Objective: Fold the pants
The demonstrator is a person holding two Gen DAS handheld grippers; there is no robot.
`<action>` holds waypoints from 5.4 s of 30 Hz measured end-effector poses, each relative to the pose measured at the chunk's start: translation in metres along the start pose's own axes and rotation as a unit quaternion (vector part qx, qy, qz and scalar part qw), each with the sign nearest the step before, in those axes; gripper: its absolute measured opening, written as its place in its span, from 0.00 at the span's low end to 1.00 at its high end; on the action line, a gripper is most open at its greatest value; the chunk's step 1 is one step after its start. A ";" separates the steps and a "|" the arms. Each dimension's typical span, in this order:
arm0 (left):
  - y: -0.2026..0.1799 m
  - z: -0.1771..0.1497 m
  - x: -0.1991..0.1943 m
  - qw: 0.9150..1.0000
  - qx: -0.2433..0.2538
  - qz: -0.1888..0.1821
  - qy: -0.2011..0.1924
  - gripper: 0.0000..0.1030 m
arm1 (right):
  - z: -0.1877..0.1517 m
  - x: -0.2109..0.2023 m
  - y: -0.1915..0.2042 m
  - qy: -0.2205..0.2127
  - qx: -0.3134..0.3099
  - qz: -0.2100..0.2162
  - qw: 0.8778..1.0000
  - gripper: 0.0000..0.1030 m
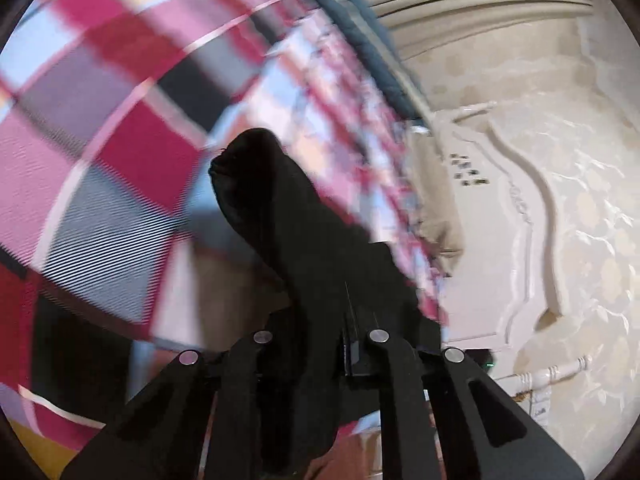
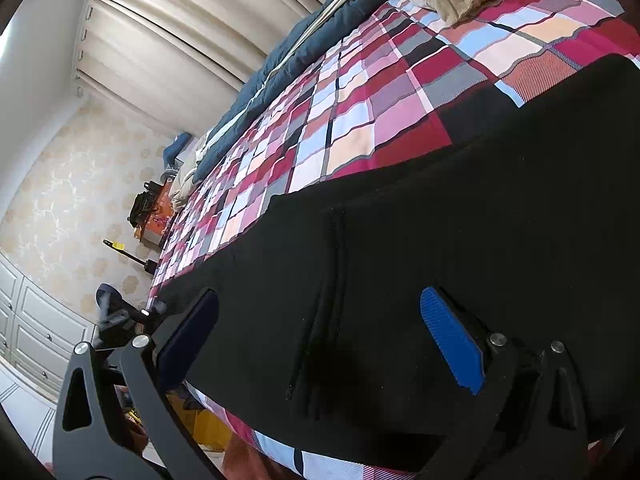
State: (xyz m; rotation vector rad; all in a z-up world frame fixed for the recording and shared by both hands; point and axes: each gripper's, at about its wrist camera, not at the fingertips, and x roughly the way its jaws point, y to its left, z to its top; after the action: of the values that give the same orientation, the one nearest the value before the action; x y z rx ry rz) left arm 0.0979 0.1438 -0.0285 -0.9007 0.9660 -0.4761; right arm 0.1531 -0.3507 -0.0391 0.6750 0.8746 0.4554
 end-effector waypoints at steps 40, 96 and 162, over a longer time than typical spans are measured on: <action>-0.197 -0.117 0.206 0.989 0.130 -0.037 0.066 0.75 | -0.003 -0.013 -0.003 0.022 -0.016 0.065 0.998 0.98; -0.124 -0.144 0.192 0.994 0.070 -0.008 0.083 0.84 | 0.052 -0.106 -0.135 0.058 0.093 0.032 0.993 0.11; -0.127 -0.164 0.187 0.983 0.149 0.085 0.067 0.38 | 0.015 -0.068 -0.117 0.085 0.108 0.054 0.989 0.36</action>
State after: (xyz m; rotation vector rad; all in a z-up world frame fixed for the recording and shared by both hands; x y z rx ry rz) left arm 0.0561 -0.1306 -0.0593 -0.5172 1.0510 -0.5230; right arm 0.1374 -0.4803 -0.0775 0.8958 1.0626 0.5258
